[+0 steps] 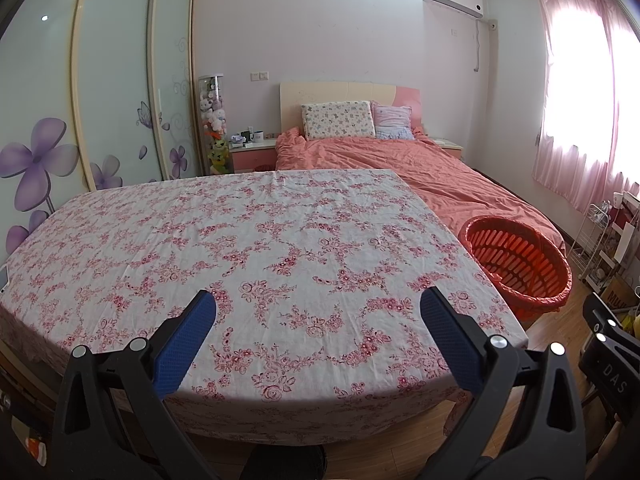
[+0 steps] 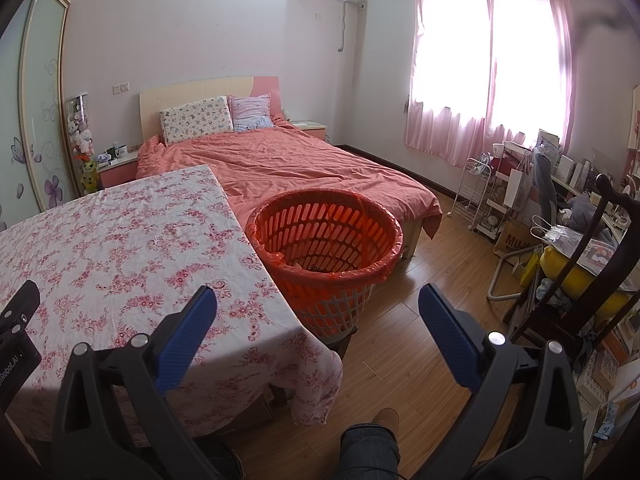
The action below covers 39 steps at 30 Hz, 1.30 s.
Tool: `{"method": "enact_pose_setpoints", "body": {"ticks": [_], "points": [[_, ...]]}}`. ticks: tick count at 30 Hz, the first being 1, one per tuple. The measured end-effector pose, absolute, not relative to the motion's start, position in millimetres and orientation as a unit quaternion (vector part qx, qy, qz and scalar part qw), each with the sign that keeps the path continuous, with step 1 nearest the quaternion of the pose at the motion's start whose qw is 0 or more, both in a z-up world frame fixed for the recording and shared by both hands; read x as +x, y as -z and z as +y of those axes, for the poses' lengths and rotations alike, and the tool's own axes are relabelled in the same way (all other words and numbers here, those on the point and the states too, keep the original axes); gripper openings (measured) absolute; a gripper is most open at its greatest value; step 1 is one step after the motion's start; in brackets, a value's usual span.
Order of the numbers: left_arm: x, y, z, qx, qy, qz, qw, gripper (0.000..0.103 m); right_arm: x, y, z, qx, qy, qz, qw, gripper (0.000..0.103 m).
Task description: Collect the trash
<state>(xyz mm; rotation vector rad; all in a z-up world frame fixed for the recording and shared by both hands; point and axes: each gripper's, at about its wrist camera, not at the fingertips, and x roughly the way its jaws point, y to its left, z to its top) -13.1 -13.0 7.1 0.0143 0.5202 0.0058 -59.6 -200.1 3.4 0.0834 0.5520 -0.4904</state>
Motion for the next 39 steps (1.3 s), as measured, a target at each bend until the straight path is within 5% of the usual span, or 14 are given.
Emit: {"method": "enact_pose_setpoints", "body": {"ticks": [39], "points": [[-13.9,-2.4,-11.6,0.010,-0.008,0.260,0.966,0.101,-58.9,-5.5,-198.7,0.041,0.239,0.271,0.931,0.099]]}}
